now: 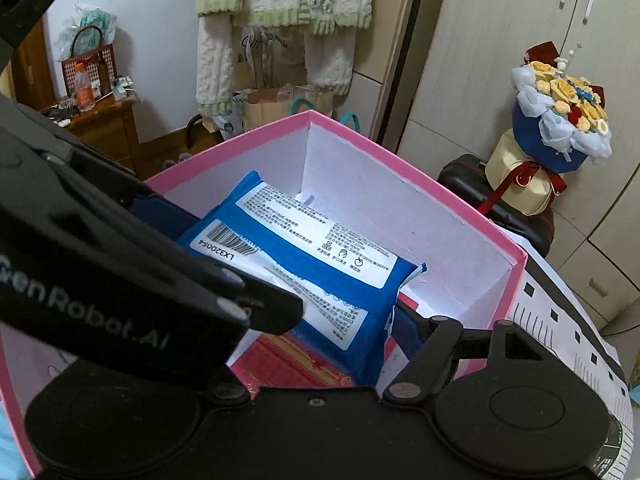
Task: Organize soft objects
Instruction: 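Lower the wipes into the box and open the left gripper, then grasp the toothpaste tube with the left gripper while the right grasps the scrunchie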
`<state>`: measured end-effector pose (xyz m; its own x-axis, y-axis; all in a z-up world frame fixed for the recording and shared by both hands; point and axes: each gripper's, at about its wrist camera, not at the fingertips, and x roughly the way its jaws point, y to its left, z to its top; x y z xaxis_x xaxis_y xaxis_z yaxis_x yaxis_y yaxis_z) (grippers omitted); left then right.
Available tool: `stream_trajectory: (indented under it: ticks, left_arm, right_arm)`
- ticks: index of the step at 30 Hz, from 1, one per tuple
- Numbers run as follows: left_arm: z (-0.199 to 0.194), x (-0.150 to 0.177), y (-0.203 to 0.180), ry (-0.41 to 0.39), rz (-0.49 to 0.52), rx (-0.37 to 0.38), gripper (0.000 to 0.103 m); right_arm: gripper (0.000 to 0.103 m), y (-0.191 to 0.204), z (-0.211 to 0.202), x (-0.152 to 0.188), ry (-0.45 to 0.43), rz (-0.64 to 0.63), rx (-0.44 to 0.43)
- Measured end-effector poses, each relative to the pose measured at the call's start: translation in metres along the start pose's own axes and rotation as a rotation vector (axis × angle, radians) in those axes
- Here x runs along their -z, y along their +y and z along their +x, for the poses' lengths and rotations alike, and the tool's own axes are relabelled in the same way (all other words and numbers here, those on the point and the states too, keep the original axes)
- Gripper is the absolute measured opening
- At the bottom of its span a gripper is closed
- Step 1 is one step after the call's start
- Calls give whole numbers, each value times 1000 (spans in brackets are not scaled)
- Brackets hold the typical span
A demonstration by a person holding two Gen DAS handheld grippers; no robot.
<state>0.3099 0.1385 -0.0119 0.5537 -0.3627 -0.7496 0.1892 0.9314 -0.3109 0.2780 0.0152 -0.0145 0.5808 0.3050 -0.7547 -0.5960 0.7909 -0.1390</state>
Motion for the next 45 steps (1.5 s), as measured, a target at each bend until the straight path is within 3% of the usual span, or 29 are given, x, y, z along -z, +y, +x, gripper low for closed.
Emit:
stream_trajectory:
  ticks: [3, 9, 18, 23, 31, 37, 45]
  left_arm:
    - [-3, 0, -1, -46, 5, -50, 69]
    - [-38, 13, -22, -109, 164, -134, 69]
    - [-89, 39, -46, -116, 210, -100, 69]
    - [-110, 57, -64, -98, 246, -42, 69]
    - [-139, 91, -107, -145, 383, -12, 72]
    - [-138, 108, -140, -126, 459, 54, 72]
    - [-108, 123, -186, -59, 533, 137, 72]
  right_arm:
    - [80, 3, -5, 4, -14, -12, 24]
    - [82, 8, -35, 17, -55, -5, 15]
    - [83, 15, -88, 41, -89, 2, -11]
    - [83, 12, -120, 58, -97, 13, -38]
    - [83, -25, -184, 94, -142, 94, -72]
    - [83, -61, -215, 133, -178, 187, -47]
    - [83, -105, -236, 188, -244, 267, 32]
